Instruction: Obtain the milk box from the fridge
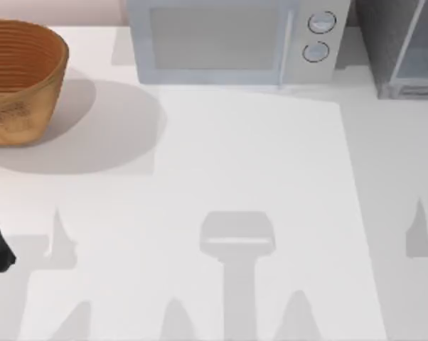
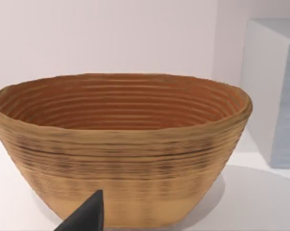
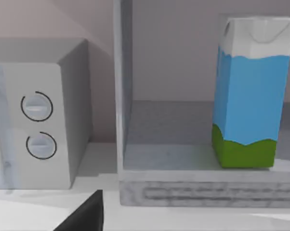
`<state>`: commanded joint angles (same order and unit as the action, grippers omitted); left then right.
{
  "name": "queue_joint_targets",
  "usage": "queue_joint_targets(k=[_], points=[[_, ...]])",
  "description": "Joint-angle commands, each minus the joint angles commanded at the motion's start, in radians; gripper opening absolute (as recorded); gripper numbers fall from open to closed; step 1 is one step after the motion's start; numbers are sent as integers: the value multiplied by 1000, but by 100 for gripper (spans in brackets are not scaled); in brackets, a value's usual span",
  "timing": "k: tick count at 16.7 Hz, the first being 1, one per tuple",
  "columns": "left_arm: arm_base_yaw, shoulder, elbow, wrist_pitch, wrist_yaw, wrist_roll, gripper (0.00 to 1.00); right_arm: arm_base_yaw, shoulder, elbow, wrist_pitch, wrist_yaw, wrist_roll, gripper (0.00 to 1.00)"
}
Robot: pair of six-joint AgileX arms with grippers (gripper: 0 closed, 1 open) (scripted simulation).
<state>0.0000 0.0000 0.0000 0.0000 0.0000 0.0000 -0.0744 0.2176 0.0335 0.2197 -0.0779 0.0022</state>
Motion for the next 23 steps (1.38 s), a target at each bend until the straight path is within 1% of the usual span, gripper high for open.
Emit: queue_joint_targets(k=[3, 11, 15, 19, 23], points=[[0, 0, 0, 0, 0, 0, 100, -74, 242, 26, 228, -70, 3, 100], [0, 0, 0, 0, 0, 0, 100, -294, 1046, 84, 896, -280, 14, 100], [0, 0, 0, 0, 0, 0, 100, -386, 1346, 115, 1168, -367, 16, 100], [0, 0, 0, 0, 0, 0, 100, -445, 1531, 143, 1353, -423, 16, 100], [0, 0, 0, 0, 0, 0, 100, -459, 1576, 151, 1399, -436, 16, 100]])
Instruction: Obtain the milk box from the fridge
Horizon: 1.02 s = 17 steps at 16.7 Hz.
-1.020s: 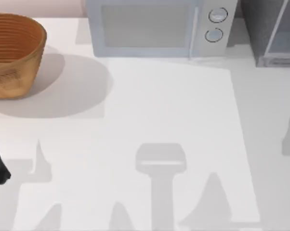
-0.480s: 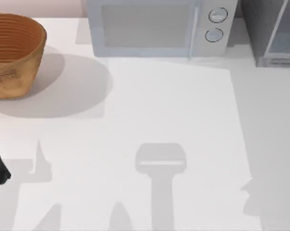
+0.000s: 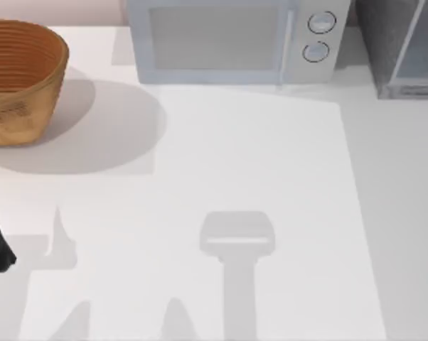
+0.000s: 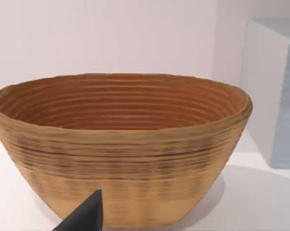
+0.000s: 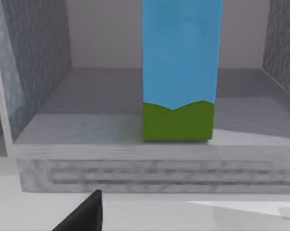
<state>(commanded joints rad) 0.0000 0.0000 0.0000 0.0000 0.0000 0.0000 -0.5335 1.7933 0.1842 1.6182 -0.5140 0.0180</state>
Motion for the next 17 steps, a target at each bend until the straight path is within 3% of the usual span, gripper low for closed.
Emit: queue_joint_targets(k=[7, 17], points=[[0, 0, 0, 0, 0, 0, 100, 33, 44, 67, -38, 28, -1, 100], [0, 0, 0, 0, 0, 0, 100, 240, 319, 707, -380, 253, -7, 100]])
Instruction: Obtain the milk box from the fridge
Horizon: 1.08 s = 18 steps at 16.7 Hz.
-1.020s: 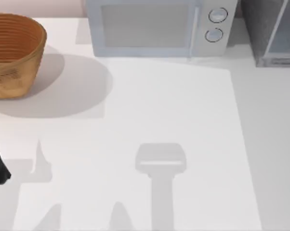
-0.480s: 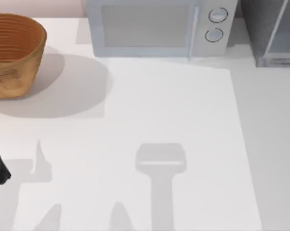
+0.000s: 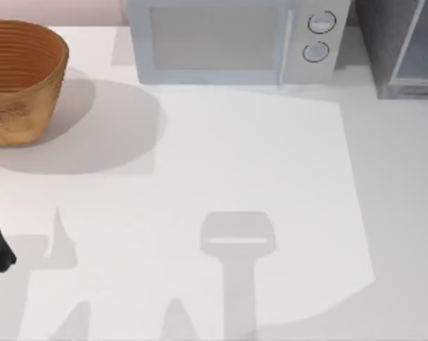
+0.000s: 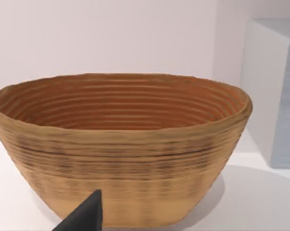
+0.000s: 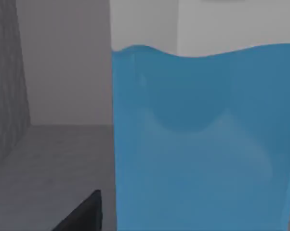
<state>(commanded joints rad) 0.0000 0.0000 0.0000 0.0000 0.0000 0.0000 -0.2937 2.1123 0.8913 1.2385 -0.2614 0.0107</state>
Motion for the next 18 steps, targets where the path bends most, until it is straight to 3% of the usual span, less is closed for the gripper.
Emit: queue_joint_targets(k=[9, 18], points=[[0, 0, 0, 0, 0, 0, 100, 33, 35, 83, -66, 36, -2, 100], [0, 0, 0, 0, 0, 0, 100, 65, 174, 358, -201, 69, -3, 100]])
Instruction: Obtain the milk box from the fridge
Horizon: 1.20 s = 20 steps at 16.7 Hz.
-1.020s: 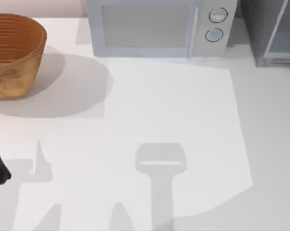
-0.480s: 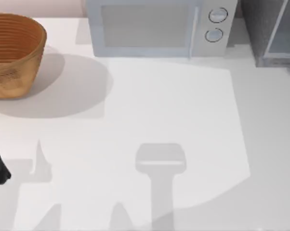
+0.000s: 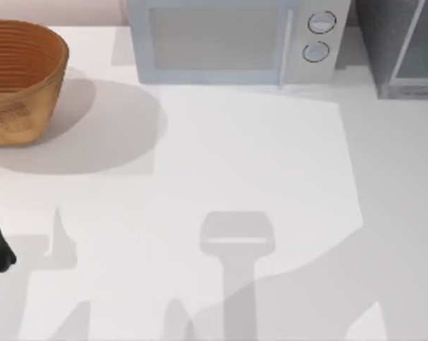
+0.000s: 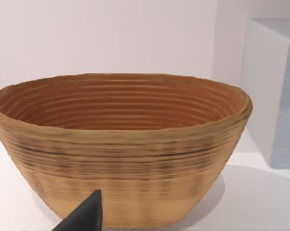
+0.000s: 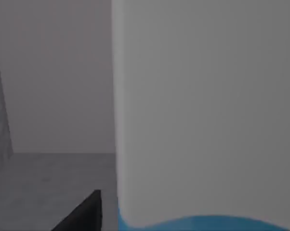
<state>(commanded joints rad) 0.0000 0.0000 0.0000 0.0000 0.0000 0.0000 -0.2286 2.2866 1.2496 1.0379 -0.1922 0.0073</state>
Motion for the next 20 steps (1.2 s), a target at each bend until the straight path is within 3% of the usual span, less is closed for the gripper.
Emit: queue_joint_targets(k=[3, 16, 20], points=[[0, 0, 0, 0, 0, 0, 100, 0, 0, 0, 0, 0, 0, 100], [0, 0, 0, 0, 0, 0, 100, 0, 0, 0, 0, 0, 0, 2], [0, 0, 0, 0, 0, 0, 100, 0, 0, 0, 0, 0, 0, 0]])
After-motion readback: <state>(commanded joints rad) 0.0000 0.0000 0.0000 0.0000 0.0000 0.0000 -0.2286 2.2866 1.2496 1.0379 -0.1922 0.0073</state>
